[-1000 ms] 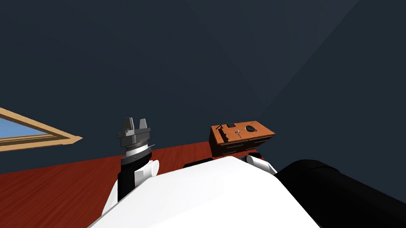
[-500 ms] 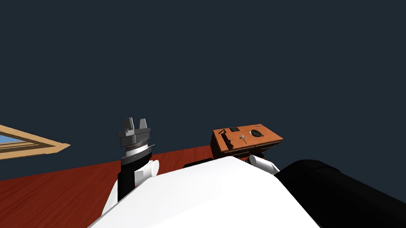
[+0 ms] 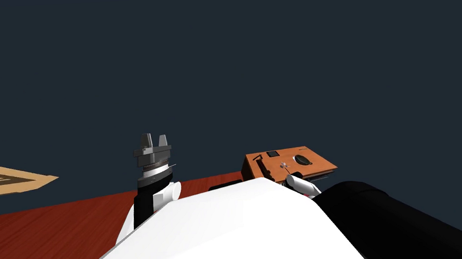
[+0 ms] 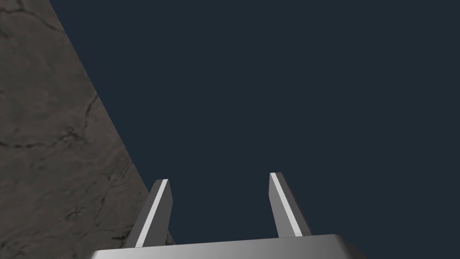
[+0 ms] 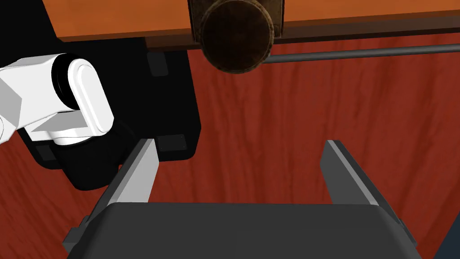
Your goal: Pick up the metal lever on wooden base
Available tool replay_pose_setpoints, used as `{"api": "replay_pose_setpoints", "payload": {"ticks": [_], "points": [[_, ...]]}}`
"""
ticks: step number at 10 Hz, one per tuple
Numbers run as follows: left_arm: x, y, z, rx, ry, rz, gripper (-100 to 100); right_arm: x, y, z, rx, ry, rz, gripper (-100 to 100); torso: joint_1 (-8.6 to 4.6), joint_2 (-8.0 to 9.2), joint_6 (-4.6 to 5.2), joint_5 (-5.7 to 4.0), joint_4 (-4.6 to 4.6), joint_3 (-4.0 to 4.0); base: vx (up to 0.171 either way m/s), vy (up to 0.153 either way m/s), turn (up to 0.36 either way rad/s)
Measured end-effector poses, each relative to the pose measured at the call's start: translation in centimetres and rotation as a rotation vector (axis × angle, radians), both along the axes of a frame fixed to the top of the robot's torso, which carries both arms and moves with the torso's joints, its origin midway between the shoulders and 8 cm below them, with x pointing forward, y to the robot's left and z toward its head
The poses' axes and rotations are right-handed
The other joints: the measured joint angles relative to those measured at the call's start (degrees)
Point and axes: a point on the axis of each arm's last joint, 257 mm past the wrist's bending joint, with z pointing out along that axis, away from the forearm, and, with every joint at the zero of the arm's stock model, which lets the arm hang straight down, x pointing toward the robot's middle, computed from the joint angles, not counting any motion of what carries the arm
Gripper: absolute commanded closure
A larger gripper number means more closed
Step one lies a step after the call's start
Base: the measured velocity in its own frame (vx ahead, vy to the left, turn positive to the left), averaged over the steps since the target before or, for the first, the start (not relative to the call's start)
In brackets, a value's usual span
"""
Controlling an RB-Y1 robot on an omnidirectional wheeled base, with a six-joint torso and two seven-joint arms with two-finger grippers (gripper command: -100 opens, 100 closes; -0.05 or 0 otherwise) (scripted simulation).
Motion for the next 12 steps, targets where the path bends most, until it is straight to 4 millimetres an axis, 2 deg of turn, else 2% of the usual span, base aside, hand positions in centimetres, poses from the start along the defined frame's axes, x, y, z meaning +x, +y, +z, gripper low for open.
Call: {"api": "replay_pose_setpoints", "payload": {"ticks": [3, 4, 5, 6, 10, 11, 12], "points": [[0.0, 0.0, 0.0, 0.000, 0.000, 0.000, 0, 0.3, -0.4, 0.4, 0.018, 0.008, -0.053, -100, -0.17, -0.09, 0.00, -0.03, -0.02, -0.05, 0.306, -0.019, -0.001], [0.0, 0.0, 0.0, 0.000, 0.000, 0.000, 0, 0.5, -0.5, 0.5, 0.027, 0.007, -0.078, -100, -0.10, -0.15, 0.00, -0.02, -0.04, -0.10, 0.141, 0.003, 0.004], [0.0, 0.0, 0.0, 0.000, 0.000, 0.000, 0, 0.6, -0.5, 0.5, 0.029, 0.006, -0.082, 0, -0.04, 0.39, 0.03, -0.01, 0.04, 0.18, 0.028, -0.001, 0.003], [0.0, 0.0, 0.0, 0.000, 0.000, 0.000, 0, 0.6, -0.5, 0.5, 0.029, 0.006, -0.081, -100, -0.04, 0.83, 0.04, 0.00, 0.15, 0.45, 0.018, -0.012, -0.043], [0.0, 0.0, 0.0, 0.000, 0.000, 0.000, 0, 0.6, 0.5, -1.6, 0.030, -0.004, -0.071, -100, -0.12, 1.13, 0.05, -0.03, 0.22, 0.63, 0.006, -0.017, -0.023], [0.0, 0.0, 0.0, 0.000, 0.000, 0.000, 0, 0.7, 0.5, -1.6, 0.028, -0.005, -0.070, 100, -0.08, 1.15, 0.04, -0.01, 0.23, 0.64, 0.000, 0.000, 0.000], [0.0, 0.0, 0.0, 0.000, 0.000, 0.000, 0, 0.7, 0.5, -1.6, 0.028, -0.005, -0.070, 100, -0.05, 1.16, 0.04, -0.01, 0.23, 0.65, 0.000, 0.000, 0.000]]}}
